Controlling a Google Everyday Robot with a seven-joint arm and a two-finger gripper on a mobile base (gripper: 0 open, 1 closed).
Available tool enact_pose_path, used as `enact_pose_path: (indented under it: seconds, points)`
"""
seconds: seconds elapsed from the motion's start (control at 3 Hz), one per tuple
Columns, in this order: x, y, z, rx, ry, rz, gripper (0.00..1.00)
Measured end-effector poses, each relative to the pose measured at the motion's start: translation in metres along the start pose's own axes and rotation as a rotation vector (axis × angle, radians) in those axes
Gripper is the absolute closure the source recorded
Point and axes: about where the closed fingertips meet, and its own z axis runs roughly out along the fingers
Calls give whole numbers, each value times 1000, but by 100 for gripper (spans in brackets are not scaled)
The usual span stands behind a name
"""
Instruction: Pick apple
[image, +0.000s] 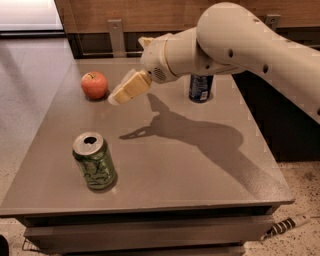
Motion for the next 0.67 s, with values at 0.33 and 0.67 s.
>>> enact_pose_path:
  seconds: [0.33, 0.67]
  points:
    - [20, -2, 62, -72, -31, 46, 0]
    - [34, 3, 93, -100, -75, 82, 0]
